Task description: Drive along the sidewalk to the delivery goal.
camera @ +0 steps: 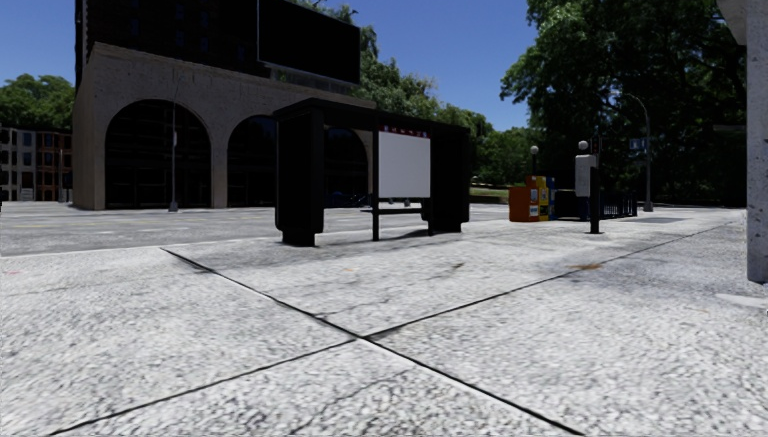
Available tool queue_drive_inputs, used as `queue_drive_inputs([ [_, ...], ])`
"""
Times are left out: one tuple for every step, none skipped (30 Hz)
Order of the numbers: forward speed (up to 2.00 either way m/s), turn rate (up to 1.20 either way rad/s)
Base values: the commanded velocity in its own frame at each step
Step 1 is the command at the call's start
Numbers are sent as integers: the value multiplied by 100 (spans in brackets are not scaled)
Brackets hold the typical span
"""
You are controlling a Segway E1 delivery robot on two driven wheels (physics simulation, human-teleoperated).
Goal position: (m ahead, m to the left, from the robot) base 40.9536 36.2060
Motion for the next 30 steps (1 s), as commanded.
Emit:
queue_drive_inputs([
  [200,-56],
  [200,-57],
  [200,-57],
  [200,-57],
  [200,-57],
  [200,-57],
  [200,-57],
  [200,-57],
  [200,-57],
  [200,-57],
  [200,-57],
  [200,-57],
  [200,-57],
  [200,-57],
  [200,-57],
  [200,-57],
  [200,-57],
  [200,-57],
  [200,-57],
  [200,-57],
  [200,-57],
  [200,-57],
  [200,-57],
  [200,-57],
  [200,-57],
  [200,-57],
  [200,-57],
  [200,-57],
  [200,-57],
  [200,-57],
])
